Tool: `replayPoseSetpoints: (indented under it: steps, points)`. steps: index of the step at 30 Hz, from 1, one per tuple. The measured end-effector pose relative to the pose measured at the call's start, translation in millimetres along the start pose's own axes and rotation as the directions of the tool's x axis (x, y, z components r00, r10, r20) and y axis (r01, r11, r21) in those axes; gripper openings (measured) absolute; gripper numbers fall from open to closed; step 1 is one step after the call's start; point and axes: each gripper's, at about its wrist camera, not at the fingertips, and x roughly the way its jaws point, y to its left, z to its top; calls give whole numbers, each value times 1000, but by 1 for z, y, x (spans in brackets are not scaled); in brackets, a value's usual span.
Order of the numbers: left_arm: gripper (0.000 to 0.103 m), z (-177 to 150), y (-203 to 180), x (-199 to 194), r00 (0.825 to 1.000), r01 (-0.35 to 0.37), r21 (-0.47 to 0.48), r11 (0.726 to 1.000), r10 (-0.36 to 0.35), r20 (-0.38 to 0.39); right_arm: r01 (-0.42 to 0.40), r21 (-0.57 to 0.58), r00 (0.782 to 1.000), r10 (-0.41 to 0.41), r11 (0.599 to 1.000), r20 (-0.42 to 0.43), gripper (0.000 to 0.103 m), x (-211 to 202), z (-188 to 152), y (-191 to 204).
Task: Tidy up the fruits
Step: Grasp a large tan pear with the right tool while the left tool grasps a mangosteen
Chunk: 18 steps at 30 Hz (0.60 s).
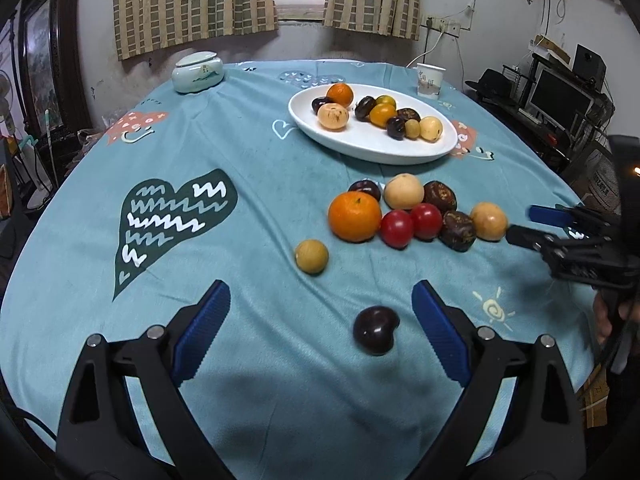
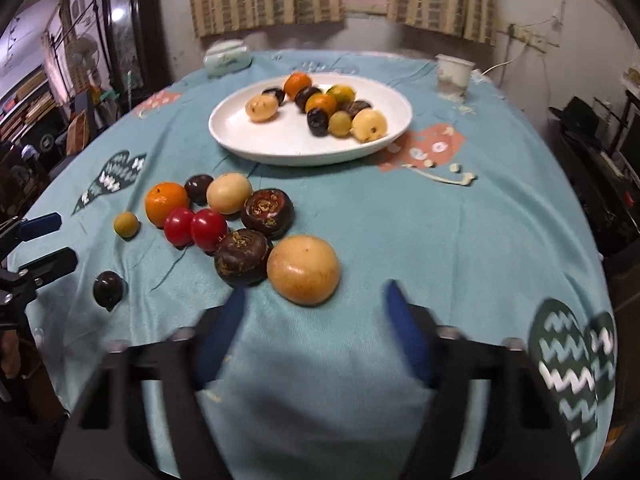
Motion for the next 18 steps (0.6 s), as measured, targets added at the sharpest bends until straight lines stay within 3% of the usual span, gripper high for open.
replayPoseSetpoints:
  steps: [3, 6, 12, 18]
  points:
    - [94, -1, 2, 1, 1000, -1, -9, 1000, 1, -9, -33, -11, 998, 32, 999, -52, 54, 23, 7, -1]
    - [94, -3, 0, -1, 1000, -7, -8, 1000, 7, -11, -54, -7, 996, 53, 999, -68, 45, 36, 13, 0]
    - [94, -7, -15, 3, 999, 12, 23, 1000, -12, -31, -23, 15, 1000, 24, 1000, -15, 44, -5, 0, 0]
    - [94, -13, -29, 19, 998, 28, 49, 998, -25, -61, -23, 79, 1000, 24, 997, -14, 45, -38, -30, -10]
